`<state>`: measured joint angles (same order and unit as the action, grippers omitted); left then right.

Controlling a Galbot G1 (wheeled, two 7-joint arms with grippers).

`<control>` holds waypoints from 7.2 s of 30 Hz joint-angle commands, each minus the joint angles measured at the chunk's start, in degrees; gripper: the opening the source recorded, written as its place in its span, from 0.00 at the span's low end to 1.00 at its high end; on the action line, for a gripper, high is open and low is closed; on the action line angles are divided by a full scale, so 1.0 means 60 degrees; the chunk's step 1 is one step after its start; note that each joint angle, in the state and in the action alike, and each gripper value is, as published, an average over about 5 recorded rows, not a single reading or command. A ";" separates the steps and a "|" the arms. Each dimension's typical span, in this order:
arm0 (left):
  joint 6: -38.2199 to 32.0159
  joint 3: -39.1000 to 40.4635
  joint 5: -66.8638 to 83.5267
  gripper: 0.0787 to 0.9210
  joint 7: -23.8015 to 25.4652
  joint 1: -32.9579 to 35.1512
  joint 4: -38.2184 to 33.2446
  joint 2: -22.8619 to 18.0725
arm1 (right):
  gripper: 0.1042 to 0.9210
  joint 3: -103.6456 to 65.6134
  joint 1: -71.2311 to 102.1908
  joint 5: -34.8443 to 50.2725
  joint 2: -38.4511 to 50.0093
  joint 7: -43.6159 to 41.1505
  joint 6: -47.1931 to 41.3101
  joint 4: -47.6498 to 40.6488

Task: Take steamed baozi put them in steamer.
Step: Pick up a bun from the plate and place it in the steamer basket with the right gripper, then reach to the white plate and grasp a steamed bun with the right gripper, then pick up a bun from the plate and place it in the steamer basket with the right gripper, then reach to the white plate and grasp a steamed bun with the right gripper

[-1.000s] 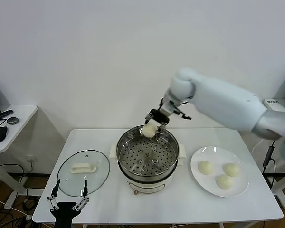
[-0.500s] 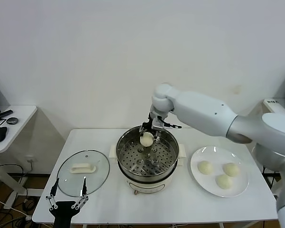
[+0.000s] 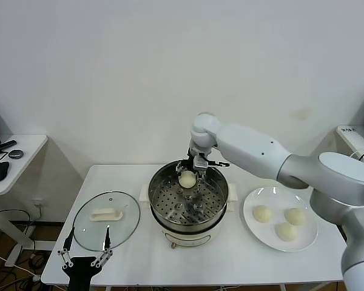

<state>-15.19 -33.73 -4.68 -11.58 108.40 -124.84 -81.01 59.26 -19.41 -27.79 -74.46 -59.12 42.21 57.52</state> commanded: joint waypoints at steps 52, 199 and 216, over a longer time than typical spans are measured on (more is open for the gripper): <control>0.0083 -0.0290 0.0185 0.88 0.0162 -0.0592 0.0374 0.0436 | 0.88 -0.2472 0.4021 0.2842 0.6362 -0.0620 -0.9078 0.2810; -0.0054 -0.0353 -0.0043 0.88 0.0029 -0.1123 0.1177 0.0373 | 0.88 -0.4108 0.5721 0.2742 0.8893 -0.1231 -0.7927 0.4775; -0.0126 -0.0392 -0.0097 0.88 -0.0020 -0.0839 0.1045 0.0279 | 0.88 -0.4609 0.6372 0.2163 0.8026 -0.0835 -0.8244 0.4071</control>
<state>-15.89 -36.17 -5.14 -11.68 103.06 -118.61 -79.27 35.02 14.20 -12.75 -24.96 -65.82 -7.47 83.54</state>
